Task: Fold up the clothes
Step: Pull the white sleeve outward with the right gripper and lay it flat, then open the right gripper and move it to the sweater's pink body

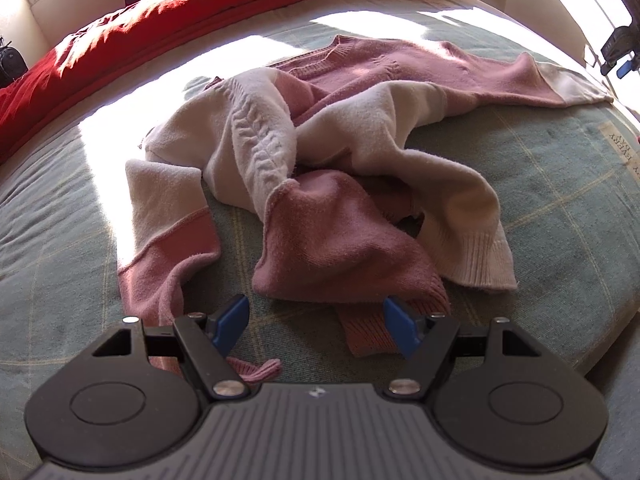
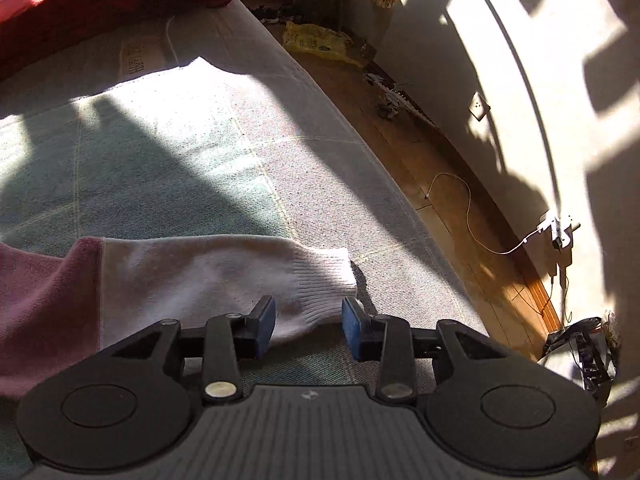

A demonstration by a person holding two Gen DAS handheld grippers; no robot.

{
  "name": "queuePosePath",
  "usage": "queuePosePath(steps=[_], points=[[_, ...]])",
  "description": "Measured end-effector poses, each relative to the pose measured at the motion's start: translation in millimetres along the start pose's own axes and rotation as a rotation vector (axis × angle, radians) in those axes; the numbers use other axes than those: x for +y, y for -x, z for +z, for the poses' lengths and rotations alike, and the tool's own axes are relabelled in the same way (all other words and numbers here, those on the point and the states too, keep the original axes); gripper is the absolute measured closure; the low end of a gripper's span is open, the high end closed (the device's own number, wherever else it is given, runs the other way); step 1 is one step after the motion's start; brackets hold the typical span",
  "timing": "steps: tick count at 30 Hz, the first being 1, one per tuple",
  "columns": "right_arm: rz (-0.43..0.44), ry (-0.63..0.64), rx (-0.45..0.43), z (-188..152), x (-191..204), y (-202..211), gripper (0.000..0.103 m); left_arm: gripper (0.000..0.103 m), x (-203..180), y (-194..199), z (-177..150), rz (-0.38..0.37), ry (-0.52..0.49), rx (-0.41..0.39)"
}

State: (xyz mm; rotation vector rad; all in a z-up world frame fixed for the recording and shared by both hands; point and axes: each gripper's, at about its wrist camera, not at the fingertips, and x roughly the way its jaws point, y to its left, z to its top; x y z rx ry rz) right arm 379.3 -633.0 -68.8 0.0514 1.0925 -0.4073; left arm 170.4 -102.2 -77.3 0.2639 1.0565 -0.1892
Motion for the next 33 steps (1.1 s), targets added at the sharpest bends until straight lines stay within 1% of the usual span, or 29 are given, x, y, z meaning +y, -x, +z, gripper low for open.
queuePosePath(steps=[5,8,9,11,13,15,18,24,27,30,33], points=[[0.186,-0.238,0.065,-19,-27,-23,0.062,0.028,-5,-1,1,0.004,-0.014,0.003],[0.281,-0.381,0.082,-32,-39,-39,0.062,0.028,-5,-2,2,0.011,-0.013,0.009],[0.305,-0.419,0.087,-35,-42,-44,0.062,0.028,-5,-2,3,0.014,-0.013,0.012],[0.325,-0.483,0.098,-40,-46,-53,0.062,0.028,-5,-4,3,0.021,-0.013,0.018],[0.319,-0.499,0.088,-42,-45,-55,0.062,0.028,-6,-4,4,0.023,-0.016,0.019],[0.306,-0.468,0.06,-41,-38,-50,0.062,0.028,-7,-4,5,0.02,-0.02,0.017],[0.298,-0.354,0.002,-32,-17,-32,0.062,0.028,-9,-6,7,0.019,-0.022,0.017],[0.442,-0.145,-0.045,-8,43,4,0.062,0.028,-15,-2,11,-0.014,-0.029,-0.011],[0.513,-0.006,-0.06,6,85,21,0.062,0.028,-15,3,12,-0.028,-0.032,-0.03],[0.538,0.142,-0.075,15,129,30,0.062,0.028,-10,9,14,-0.039,-0.025,-0.053],[0.572,0.237,-0.062,22,169,29,0.062,0.028,-6,13,16,-0.05,-0.019,-0.07]])
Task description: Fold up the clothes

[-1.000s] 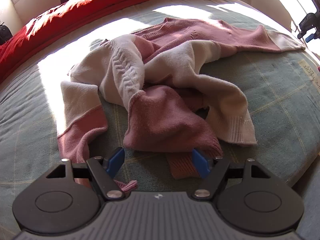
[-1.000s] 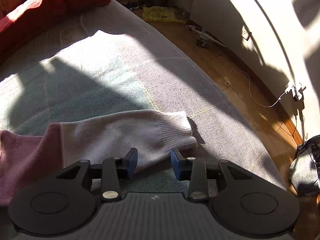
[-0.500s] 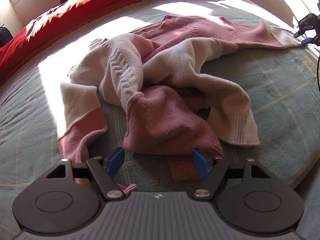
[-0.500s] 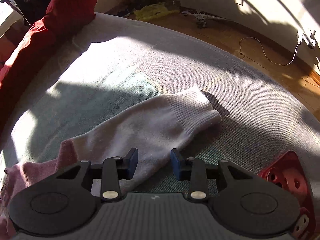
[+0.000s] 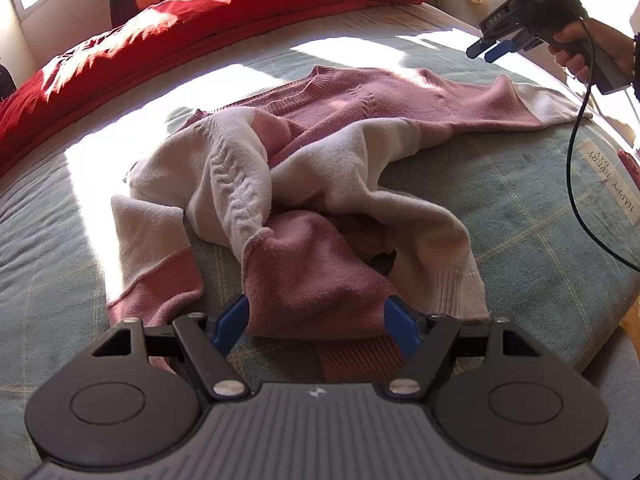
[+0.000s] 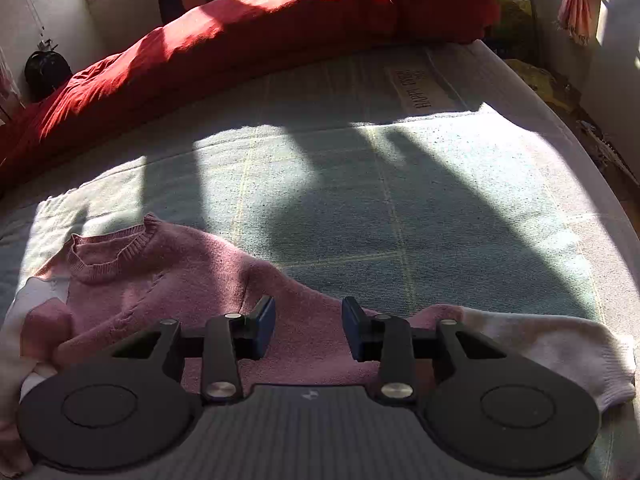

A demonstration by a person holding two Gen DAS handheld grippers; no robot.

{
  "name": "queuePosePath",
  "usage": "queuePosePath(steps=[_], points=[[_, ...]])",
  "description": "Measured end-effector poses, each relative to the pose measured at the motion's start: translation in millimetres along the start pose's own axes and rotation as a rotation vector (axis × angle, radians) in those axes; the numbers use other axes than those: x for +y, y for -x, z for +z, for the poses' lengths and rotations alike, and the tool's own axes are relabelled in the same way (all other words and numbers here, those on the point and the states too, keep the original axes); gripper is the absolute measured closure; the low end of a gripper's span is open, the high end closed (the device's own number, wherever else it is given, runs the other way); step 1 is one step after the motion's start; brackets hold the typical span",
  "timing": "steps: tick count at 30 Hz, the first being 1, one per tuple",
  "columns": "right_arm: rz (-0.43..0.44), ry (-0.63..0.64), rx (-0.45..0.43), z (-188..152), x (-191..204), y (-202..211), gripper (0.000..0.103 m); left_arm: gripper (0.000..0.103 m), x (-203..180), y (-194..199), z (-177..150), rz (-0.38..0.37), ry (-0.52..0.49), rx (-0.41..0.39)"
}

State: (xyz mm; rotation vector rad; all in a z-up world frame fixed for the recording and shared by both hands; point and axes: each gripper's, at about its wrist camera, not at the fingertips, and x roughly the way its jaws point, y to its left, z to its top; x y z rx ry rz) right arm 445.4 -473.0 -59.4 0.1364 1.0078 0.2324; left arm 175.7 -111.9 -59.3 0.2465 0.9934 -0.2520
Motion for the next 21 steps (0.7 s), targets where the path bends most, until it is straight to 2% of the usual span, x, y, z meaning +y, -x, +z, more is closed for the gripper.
queuePosePath(steps=[4,7,10,17,18,19,20,21], points=[[0.043,0.057,0.044,19,26,-37,0.06,0.026,6,0,2,0.004,0.004,-0.014],[0.038,0.102,0.058,27,38,-61,0.059,0.025,13,-4,1,0.01,0.018,-0.008],[0.023,0.158,0.07,32,43,-80,0.057,0.025,19,-11,-1,0.013,0.031,0.005],[0.08,0.238,0.151,31,44,-107,0.055,0.025,24,-24,-2,0.01,0.047,0.025],[0.086,0.25,0.153,30,44,-107,0.059,0.025,24,-26,-2,0.011,0.048,0.025],[0.092,0.257,0.147,29,45,-105,0.075,0.025,24,-27,-2,0.011,0.049,0.026],[0.097,0.264,0.141,29,46,-103,0.083,0.025,24,-29,-1,0.012,0.05,0.026],[0.078,0.273,0.128,28,47,-101,0.085,0.025,24,-30,-1,0.012,0.051,0.026]])
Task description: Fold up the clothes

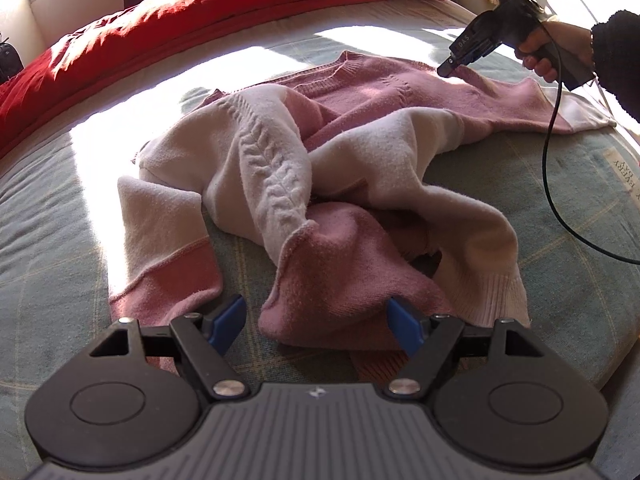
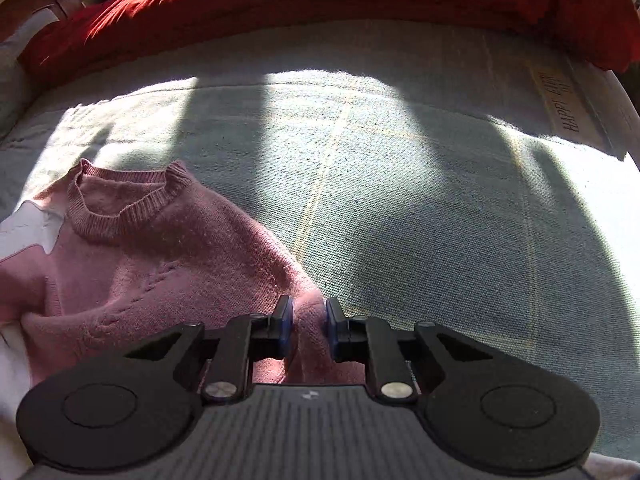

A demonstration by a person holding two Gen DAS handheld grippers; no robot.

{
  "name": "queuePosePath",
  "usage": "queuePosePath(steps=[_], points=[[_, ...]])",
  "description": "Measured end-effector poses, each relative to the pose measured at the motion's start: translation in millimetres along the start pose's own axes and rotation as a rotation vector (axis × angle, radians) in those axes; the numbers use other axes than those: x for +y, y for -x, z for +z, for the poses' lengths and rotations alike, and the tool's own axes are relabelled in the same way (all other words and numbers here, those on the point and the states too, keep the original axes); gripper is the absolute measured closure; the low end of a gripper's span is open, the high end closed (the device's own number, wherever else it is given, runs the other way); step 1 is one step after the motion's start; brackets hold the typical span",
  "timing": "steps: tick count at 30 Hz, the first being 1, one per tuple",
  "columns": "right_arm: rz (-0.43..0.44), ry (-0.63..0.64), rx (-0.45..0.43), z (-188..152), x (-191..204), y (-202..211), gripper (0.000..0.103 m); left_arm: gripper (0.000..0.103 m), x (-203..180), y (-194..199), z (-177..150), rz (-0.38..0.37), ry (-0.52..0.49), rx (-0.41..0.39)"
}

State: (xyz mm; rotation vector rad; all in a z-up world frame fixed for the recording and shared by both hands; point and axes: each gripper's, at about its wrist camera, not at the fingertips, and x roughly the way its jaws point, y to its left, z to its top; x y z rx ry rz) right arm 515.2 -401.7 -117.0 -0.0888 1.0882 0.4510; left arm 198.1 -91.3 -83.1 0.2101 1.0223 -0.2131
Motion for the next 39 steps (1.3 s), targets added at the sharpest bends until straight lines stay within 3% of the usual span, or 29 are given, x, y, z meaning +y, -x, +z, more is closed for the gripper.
queuePosePath(steps=[4,9,14,16,20,27,29,34,39], points=[[-0.071,0.039,-0.056,6,11,5,0.087,0.025,-2,-2,0,-0.006,-0.001,-0.005],[-0.119,0.02,-0.028,11,15,-10,0.084,0.025,-2,1,-1,-0.002,0.0,-0.008],[-0.123,-0.096,-0.104,5,8,10,0.072,0.025,1,8,-1,0.01,0.006,-0.024],[-0.116,-0.16,-0.151,3,2,27,0.072,0.025,2,10,-1,0.009,0.011,-0.03],[-0.009,-0.251,-0.134,-12,-2,44,0.072,0.025,0,10,-2,-0.001,0.01,-0.033],[-0.092,-0.367,-0.031,-49,-17,22,0.068,0.025,-7,23,-4,-0.007,-0.018,-0.046],[-0.075,-0.44,-0.055,-58,-28,29,0.067,0.025,-4,27,-7,0.002,-0.013,-0.045],[-0.149,-0.481,-0.055,-72,-35,60,0.06,0.025,3,39,-14,0.017,0.011,-0.054],[-0.178,-0.569,-0.13,-101,-50,103,0.057,0.025,5,48,-20,0.017,0.02,-0.066]])
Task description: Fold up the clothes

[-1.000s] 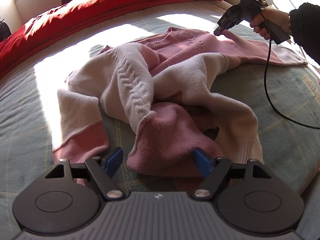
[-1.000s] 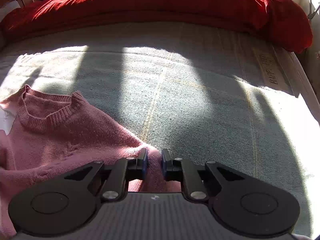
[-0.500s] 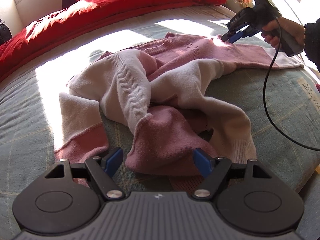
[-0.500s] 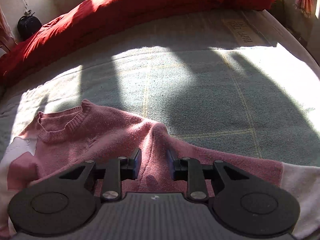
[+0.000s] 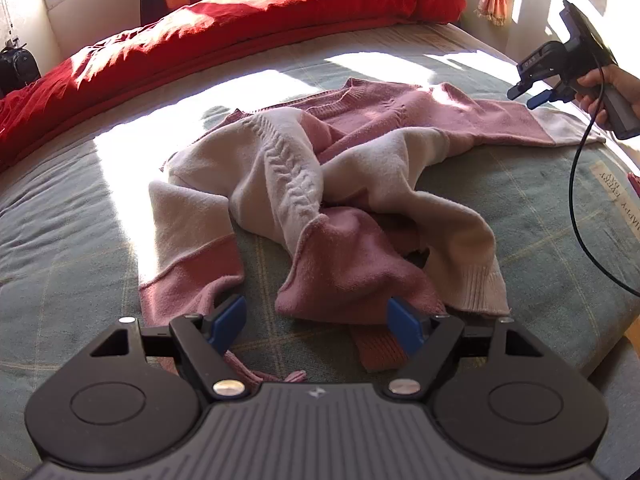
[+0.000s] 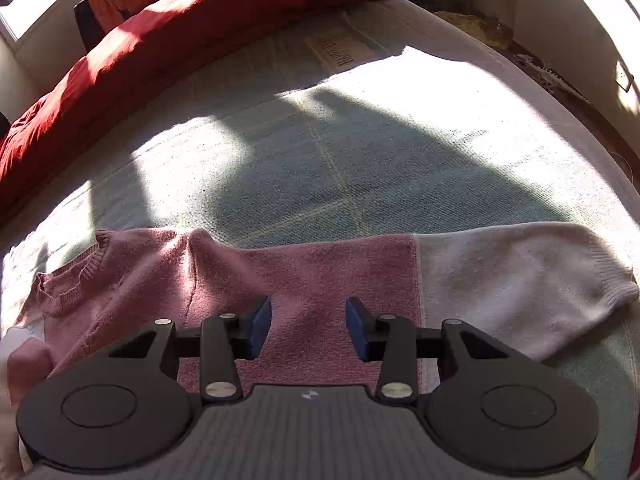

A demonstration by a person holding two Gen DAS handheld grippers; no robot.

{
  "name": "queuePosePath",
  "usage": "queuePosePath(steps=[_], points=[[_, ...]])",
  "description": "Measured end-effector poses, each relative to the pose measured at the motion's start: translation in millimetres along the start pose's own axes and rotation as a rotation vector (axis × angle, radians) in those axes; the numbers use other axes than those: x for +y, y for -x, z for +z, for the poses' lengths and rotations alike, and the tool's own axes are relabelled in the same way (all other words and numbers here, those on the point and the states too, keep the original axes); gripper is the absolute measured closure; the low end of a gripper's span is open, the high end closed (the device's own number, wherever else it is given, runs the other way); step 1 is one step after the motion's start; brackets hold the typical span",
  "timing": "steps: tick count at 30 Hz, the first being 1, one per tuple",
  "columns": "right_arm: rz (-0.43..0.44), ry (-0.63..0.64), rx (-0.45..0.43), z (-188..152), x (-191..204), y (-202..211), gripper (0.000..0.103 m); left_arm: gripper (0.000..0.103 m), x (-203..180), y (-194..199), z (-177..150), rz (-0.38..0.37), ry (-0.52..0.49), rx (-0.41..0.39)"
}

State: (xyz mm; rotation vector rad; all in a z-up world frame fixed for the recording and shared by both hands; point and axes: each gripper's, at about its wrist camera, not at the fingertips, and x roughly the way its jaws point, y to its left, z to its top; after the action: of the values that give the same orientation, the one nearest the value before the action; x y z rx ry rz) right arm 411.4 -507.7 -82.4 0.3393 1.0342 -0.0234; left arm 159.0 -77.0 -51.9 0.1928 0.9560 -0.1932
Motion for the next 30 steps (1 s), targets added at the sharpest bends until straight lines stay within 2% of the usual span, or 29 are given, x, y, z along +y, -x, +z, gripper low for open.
queuePosePath(steps=[6,10,16,21,24,26,30], points=[[-0.027,-0.296,-0.07,-23,-89,34,0.057,0.025,-1,5,-4,-0.009,-0.006,-0.01],[-0.025,-0.483,-0.083,-46,-145,37,0.057,0.025,-5,2,-5,-0.01,-0.011,0.002],[0.072,-0.714,-0.134,-67,-188,16,0.057,0.025,-17,-4,-2,0.0,-0.04,0.025],[0.098,-0.765,-0.217,-65,-192,0,0.058,0.025,-24,-6,2,0.01,-0.062,0.035],[0.038,-0.726,-0.223,-59,-187,0,0.083,0.025,-26,-8,2,0.015,-0.068,0.039],[0.003,-0.691,-0.229,-58,-182,5,0.088,0.025,-27,-8,2,0.012,-0.072,0.039],[-0.066,-0.606,-0.251,-57,-171,21,0.089,0.025,-26,-7,2,0.007,-0.072,0.035]])
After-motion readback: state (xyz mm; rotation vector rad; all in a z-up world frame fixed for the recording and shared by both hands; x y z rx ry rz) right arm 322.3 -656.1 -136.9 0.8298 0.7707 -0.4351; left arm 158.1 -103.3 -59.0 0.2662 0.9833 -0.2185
